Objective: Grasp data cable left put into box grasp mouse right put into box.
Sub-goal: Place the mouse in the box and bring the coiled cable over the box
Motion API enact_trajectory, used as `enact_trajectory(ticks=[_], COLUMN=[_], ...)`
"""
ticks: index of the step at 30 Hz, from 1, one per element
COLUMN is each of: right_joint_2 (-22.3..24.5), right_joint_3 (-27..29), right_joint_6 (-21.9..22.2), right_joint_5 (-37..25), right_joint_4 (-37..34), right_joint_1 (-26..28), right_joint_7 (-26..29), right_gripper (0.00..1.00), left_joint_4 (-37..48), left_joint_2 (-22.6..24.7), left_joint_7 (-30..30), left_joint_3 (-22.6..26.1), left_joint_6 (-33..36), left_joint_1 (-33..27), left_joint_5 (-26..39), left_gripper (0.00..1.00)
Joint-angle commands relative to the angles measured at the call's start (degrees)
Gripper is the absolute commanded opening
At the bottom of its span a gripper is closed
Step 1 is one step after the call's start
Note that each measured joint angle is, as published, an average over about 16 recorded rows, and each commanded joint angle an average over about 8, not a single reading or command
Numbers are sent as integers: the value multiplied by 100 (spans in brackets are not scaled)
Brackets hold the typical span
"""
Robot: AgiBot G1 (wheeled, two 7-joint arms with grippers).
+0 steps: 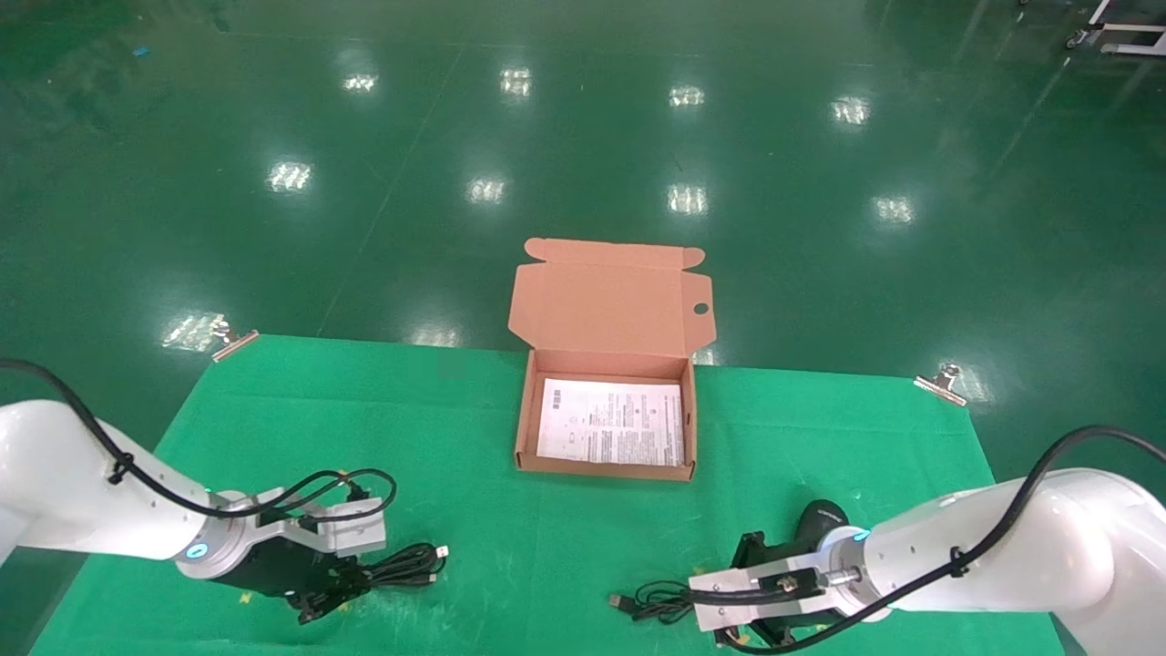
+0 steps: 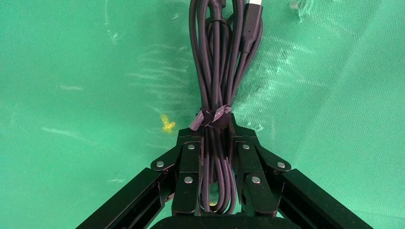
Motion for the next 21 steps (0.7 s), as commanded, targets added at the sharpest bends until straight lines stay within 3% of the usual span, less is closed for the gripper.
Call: enact_trajectory(ticks=[1, 12, 21], right_joint_2=[34, 1069, 1172], right_joint_3=[12, 696, 1158], right_joint_6=[-47, -117, 278], right_joint_5=[16, 234, 108], right_joint_4=[53, 1169, 1347], right_joint_1=[35, 495, 1236], right_joint_7=[14, 1003, 1318], right_gripper=[0, 0, 0], left_joint_4=[-10, -1500, -2632], left_joint_2=[-5, -715, -895], left_joint_7=[25, -342, -798], left_joint_3=[5, -195, -263], left_joint_6=[-7, -141, -337], left_joint_1=[-11, -325, -631], left_joint_5=[10, 110, 509], left_gripper=[0, 0, 0])
